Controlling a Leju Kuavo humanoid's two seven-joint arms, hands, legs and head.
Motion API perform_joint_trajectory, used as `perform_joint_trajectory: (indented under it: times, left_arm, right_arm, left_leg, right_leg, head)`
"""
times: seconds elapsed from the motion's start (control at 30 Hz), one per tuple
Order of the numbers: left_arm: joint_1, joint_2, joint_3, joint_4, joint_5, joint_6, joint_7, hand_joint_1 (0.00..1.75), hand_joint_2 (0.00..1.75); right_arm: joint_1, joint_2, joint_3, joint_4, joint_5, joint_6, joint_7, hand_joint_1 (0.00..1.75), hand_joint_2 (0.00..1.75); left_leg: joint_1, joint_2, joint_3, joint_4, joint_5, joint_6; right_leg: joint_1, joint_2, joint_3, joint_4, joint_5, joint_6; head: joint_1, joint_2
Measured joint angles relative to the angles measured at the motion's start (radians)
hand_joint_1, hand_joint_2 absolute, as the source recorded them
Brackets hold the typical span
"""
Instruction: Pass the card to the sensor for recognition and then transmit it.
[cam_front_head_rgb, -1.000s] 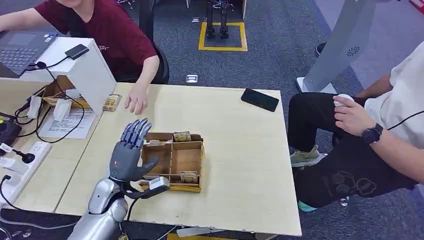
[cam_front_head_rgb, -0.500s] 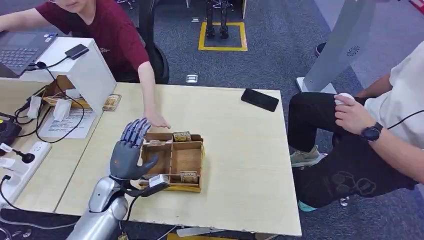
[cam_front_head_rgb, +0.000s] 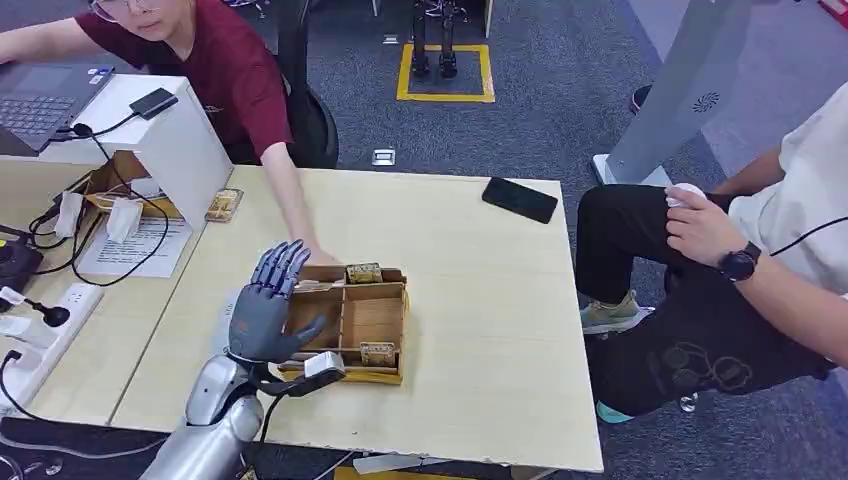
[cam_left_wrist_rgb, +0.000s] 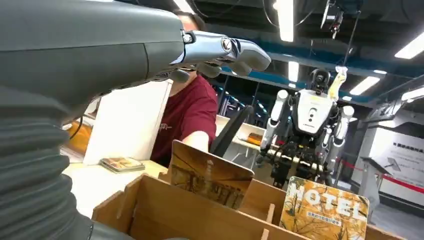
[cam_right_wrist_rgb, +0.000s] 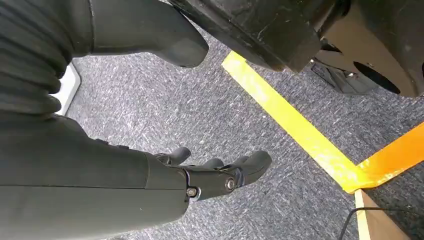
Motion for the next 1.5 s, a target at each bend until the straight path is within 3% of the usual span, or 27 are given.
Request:
perform_joint_trajectory:
  times: [0.63, 0.67, 0.73, 0.97, 1.5]
  left_arm:
    - [-0.016, -0.009, -0.009, 0.016, -0.001, 0.000, 0.018, 0.00, 1.75]
    - [-0.017, -0.009, -0.009, 0.016, -0.003, 0.000, 0.018, 0.07, 1.75]
    - [-0.019, -0.009, -0.009, 0.021, -0.003, 0.000, 0.018, 1.75, 1.75]
    - [-0.035, -0.008, -0.009, 0.055, 0.030, 0.000, 0.028, 1.69, 1.75]
    - [-0.044, -0.006, -0.009, 0.083, 0.060, 0.000, 0.020, 1.75, 1.75]
  right_arm:
    - [0.000, 0.000, 0.006, -0.004, -0.003, -0.002, 0.000, 0.00, 1.75]
    - [0.000, 0.000, 0.008, -0.004, -0.004, -0.002, 0.000, 0.00, 1.75]
    - [0.000, 0.000, 0.011, -0.004, -0.005, -0.003, 0.000, 0.00, 1.75]
    - [0.000, 0.000, 0.018, -0.005, -0.007, -0.003, 0.000, 0.00, 1.75]
    - [-0.001, 0.000, 0.024, -0.005, -0.009, -0.011, -0.003, 0.00, 1.75]
  left_leg:
    - [0.000, 0.000, 0.000, 0.000, 0.000, 0.000]
    - [0.000, 0.000, 0.000, 0.000, 0.000, 0.000]
    - [0.000, 0.000, 0.000, 0.000, 0.000, 0.000]
    - [0.000, 0.000, 0.000, 0.000, 0.000, 0.000]
    - [0.000, 0.000, 0.000, 0.000, 0.000, 0.000]
  right_leg:
    - [0.000, 0.000, 0.000, 0.000, 0.000, 0.000]
    - [0.000, 0.000, 0.000, 0.000, 0.000, 0.000]
    - [0.000, 0.000, 0.000, 0.000, 0.000, 0.000]
    - [0.000, 0.000, 0.000, 0.000, 0.000, 0.000]
    - [0.000, 0.000, 0.000, 0.000, 0.000, 0.000]
  head:
    - [0.000, 0.000]
    - [0.000, 0.000]
    - [0.000, 0.000]
    - [0.000, 0.000]
    - [0.000, 0.000]
